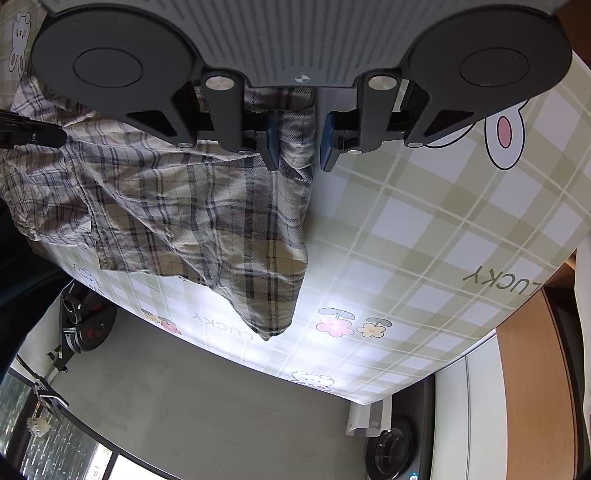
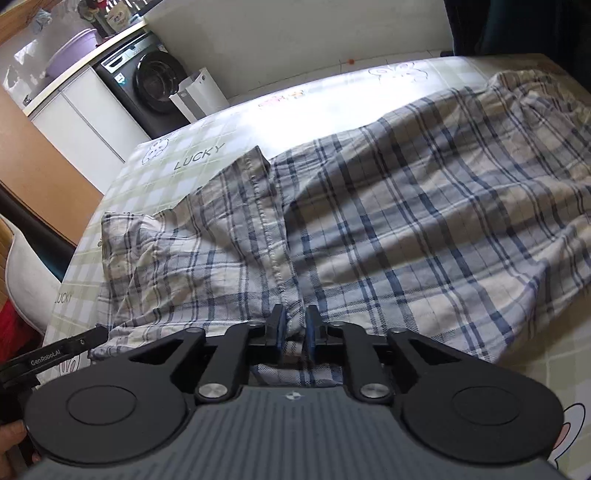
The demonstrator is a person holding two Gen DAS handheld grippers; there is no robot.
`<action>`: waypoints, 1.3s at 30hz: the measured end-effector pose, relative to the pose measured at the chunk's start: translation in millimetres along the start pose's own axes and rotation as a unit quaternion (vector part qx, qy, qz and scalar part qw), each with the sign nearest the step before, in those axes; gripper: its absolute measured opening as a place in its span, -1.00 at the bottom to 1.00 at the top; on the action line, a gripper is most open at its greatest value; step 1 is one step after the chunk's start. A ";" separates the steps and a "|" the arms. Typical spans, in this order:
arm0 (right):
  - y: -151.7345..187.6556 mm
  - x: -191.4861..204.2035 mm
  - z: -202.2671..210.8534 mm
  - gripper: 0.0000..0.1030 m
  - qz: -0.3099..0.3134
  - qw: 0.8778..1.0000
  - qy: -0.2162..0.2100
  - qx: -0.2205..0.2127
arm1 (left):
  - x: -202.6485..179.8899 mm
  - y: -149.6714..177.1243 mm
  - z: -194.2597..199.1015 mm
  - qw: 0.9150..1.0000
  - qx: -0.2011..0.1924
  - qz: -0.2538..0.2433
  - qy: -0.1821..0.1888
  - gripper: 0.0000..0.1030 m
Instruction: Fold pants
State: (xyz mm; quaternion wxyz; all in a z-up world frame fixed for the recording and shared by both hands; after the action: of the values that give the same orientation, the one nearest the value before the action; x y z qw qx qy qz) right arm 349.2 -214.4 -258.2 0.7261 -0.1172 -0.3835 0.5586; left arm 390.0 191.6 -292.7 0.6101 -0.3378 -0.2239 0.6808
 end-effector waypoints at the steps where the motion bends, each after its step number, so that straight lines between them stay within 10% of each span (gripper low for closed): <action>1: -2.6 -2.6 1.3 -0.54 -0.004 1.000 -0.002 -0.005 | -0.4 0.5 0.0 1.000 0.000 -0.004 0.001 -0.50; 7: -33.2 6.0 -7.9 -0.15 0.045 0.998 -0.013 -0.047 | 0.1 1.0 1.2 1.000 0.000 -0.001 0.000 -0.50; 25: -44.3 17.1 -59.6 -0.24 0.069 0.996 -0.043 -0.033 | 9.9 -97.1 -51.3 0.988 0.002 0.103 0.111 -0.72; 39: -76.7 19.5 -89.9 -0.23 0.065 0.995 -0.067 -0.035 | 19.5 -94.3 -94.3 0.992 0.008 0.110 0.058 -0.74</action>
State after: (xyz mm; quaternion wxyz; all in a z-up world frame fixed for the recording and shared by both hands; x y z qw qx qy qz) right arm 468.0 -200.3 -265.0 0.6562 -0.1297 -0.4421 0.5976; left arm 522.6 215.2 -292.0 0.5464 -0.3944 -0.1436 0.7248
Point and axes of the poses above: each gripper's, at about its wrist camera, not at the fingertips, and z roughly against the way its jaws point, x to its left, y to its underside, the point moved 1 cm from there along -z, roughly the way its jaws point, and after that the axes turned 8 degrees about -x, right-handed, at the moved point
